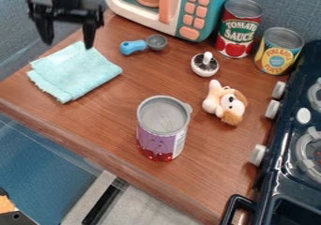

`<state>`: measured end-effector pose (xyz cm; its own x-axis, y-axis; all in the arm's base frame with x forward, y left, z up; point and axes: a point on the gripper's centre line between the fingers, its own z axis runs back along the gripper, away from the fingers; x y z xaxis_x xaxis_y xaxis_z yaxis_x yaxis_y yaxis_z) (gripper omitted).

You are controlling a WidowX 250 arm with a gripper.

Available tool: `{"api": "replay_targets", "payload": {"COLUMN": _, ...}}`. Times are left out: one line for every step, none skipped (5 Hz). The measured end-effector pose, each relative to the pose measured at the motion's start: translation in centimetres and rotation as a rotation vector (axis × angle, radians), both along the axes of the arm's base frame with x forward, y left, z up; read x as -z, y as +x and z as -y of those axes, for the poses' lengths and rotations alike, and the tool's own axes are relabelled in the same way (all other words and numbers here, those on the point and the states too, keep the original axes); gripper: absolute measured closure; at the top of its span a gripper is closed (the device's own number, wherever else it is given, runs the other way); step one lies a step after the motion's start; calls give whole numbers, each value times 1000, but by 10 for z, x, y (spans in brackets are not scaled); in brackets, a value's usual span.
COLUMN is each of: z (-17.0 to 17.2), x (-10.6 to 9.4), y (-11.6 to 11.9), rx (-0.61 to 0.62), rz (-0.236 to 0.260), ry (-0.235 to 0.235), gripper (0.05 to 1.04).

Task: Move the blue cloth midle of the table

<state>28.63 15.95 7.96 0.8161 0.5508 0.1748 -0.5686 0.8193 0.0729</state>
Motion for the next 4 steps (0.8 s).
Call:
{"api": "replay_targets", "payload": {"z": -4, "x": 15, "y": -1, "rx": -20, "rz": -7, "ry": -5, "gripper": 83}}
{"api": "replay_targets", "payload": {"z": -3, "x": 35, "y": 4, "rx": -21, "rz": 4, "ry": -25, "gripper": 83}}
{"api": "replay_targets", "payload": {"z": -7, "x": 50, "y": 10, "rx": -17, "rz": 50, "ry": -77, "gripper": 83}}
{"api": "replay_targets", "payload": {"z": -6, "x": 52, "y": 12, "rx": -13, "rz": 78, "ry": -65, "gripper": 83}}
